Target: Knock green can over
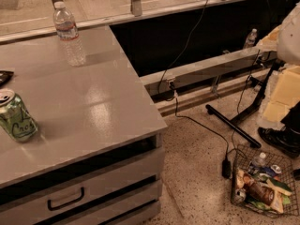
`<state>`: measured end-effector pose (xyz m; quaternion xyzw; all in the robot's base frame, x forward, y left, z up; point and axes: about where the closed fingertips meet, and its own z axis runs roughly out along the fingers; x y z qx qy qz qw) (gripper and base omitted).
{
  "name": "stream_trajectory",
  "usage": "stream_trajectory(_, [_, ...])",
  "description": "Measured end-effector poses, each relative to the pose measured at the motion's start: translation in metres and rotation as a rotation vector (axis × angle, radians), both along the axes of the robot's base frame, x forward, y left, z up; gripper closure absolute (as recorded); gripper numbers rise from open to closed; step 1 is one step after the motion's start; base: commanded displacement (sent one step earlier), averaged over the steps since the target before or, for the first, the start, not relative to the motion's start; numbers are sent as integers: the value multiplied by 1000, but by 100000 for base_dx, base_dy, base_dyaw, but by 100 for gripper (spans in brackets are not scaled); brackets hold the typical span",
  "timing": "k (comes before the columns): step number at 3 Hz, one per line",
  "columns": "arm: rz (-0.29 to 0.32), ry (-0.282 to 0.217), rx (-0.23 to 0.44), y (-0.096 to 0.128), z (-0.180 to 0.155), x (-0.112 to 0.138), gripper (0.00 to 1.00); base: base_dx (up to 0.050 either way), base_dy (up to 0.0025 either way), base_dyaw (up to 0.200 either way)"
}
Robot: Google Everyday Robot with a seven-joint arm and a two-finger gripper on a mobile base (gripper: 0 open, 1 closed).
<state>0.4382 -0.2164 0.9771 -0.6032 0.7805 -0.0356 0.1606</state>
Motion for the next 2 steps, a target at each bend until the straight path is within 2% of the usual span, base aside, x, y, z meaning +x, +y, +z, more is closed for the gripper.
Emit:
stream_trajectory(1, [0, 0, 0, 0, 0, 0, 0, -3, 4, 9256])
stream_trajectory(2, [0, 0, 0, 0, 0, 0, 0, 1162, 65, 8005])
